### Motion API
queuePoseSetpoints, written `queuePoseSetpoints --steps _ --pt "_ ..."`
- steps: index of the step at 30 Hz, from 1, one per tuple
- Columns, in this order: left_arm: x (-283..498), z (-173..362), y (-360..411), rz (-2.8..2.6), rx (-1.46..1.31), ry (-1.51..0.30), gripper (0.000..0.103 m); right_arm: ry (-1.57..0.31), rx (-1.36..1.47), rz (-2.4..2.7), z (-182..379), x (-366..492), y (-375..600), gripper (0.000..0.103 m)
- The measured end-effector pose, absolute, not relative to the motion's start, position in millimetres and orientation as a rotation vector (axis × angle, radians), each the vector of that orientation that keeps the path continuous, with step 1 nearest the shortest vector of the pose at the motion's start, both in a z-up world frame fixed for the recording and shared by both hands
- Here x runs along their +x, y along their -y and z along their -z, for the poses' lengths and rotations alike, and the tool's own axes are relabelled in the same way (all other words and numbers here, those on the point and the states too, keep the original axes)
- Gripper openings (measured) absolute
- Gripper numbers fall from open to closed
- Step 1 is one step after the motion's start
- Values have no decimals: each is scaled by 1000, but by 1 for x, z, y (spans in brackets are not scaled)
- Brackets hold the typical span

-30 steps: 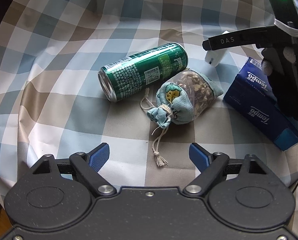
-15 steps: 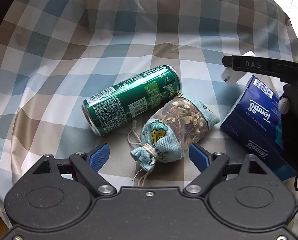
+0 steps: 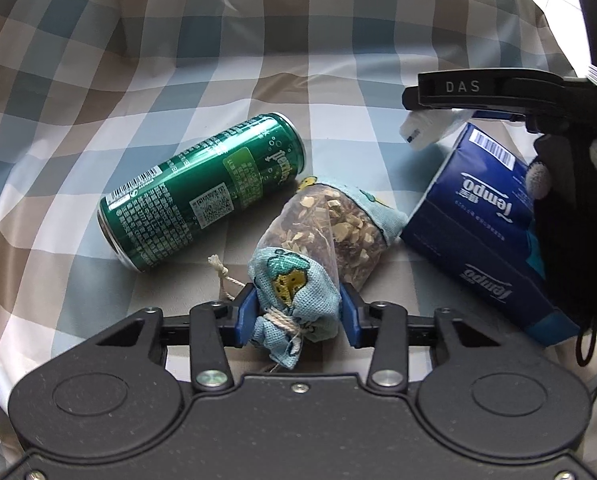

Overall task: Organize soft objects
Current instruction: 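Carry the blue pouch and white box over the basket with both tools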

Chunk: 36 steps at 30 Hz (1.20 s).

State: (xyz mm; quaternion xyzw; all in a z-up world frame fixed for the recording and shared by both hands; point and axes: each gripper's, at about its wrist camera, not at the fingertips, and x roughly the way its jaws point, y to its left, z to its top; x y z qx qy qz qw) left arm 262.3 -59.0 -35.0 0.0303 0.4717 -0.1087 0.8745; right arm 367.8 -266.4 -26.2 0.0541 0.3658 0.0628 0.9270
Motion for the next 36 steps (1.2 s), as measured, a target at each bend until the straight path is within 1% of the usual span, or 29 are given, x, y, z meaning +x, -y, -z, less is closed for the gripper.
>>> queuePoseSetpoints --steps 2,8,11,12,13,15,16,28,31,32,33,34,36 --pt "252 33 57 239 54 -994 41 -751 115 -126 27 368 267 73" --pt "222 30 46 258 72 -1038 41 -748 83 -118 27 367 261 73" --pt "217 29 45 255 96 -1040 47 -748 80 -114 27 367 261 73" --pt "217 28 45 255 103 -1031 54 -750 80 -112 27 367 261 73" --pt "217 26 46 251 111 -1018 65 -753 81 -110 27 368 261 73" --pt "221 24 49 242 122 -986 81 -759 81 -107 28 368 261 73" --pt "223 24 51 239 125 -976 82 -761 81 -106 28 369 261 73" --pt "252 53 81 263 171 -1005 83 -773 88 -101 30 371 262 73" --pt "258 58 80 261 144 -1021 84 -769 90 -99 30 371 262 73" --pt "258 58 79 262 131 -1022 82 -767 92 -98 30 370 262 73" --pt "258 57 78 265 124 -1021 78 -766 94 -98 30 370 262 73" --pt "258 56 78 266 121 -1017 71 -765 95 -98 30 370 262 73" --pt "255 52 75 274 106 -1009 63 -763 98 -97 30 369 263 73"
